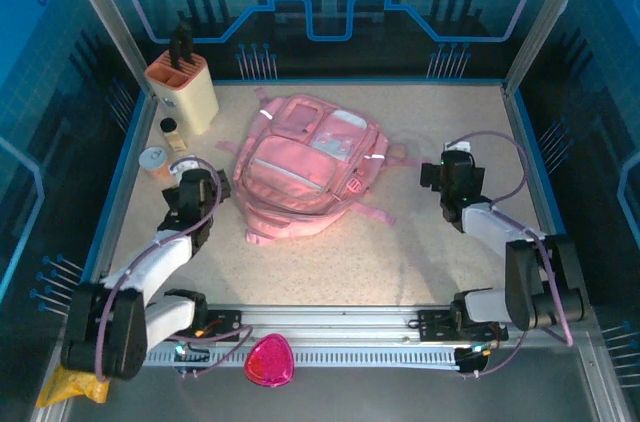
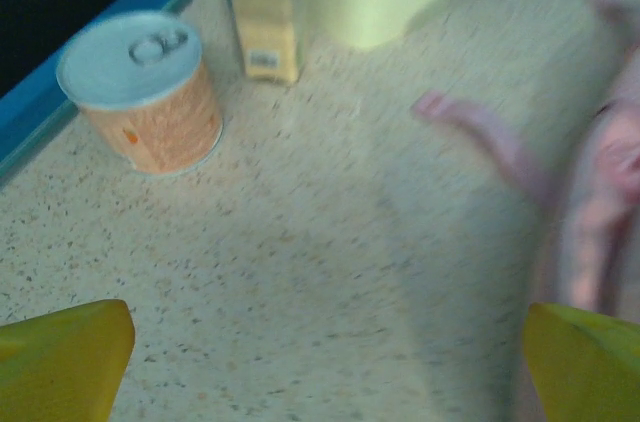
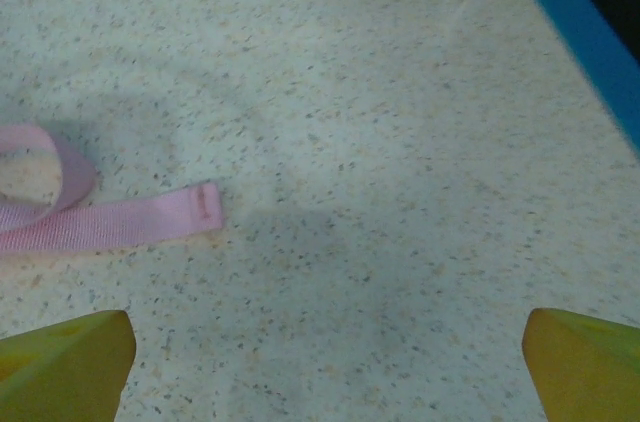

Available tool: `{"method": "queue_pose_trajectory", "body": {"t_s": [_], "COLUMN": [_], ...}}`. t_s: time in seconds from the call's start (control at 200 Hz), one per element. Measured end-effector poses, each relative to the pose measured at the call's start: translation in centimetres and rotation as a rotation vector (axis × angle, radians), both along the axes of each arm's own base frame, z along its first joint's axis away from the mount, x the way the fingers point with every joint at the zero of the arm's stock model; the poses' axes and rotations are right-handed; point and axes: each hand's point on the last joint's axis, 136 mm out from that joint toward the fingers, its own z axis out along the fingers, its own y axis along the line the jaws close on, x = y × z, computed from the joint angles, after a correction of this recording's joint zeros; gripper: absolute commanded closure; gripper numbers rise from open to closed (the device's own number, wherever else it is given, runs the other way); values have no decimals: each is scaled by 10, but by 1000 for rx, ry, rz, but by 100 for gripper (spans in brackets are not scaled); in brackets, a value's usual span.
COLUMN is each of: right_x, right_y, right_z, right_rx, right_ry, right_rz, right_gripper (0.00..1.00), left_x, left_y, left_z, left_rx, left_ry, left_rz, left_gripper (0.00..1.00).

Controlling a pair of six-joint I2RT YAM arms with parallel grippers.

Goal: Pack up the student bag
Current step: Reset both arms

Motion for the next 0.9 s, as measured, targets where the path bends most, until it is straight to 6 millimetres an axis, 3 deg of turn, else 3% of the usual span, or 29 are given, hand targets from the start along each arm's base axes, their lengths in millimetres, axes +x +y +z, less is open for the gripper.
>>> {"method": "queue_pose_trajectory", "body": {"t_s": [0.135,0.325,0.515,0.675,0.835,0.901], "right_x": [7,0,17,20,20,20], "right_y": [15,40,43,46,47,47], "right_z": [-11,-48,-22,-17,-16,-16], "right_rx": [49,75,88,74,70,70], "right_ry": [-81,-87,-179,-200,-204,-204], "right_rz": [135,309,343,354,357,358], "right_gripper": [0,0,0,0,0,0], "left_x": [17,39,51,60,65,65], "left_y": [-7,-27,-46,-58,-62,-61], "left_z": [-29,-14,-3,-3,-26,-26], "left_rx": [41,51,26,0,-17,-19], "left_ry": [31,-55,-110,-152,-139,-143], "left_rz": [-117,-258,-363,-428,-446,-445], "left_gripper": [1,1,1,1,1,1]}}
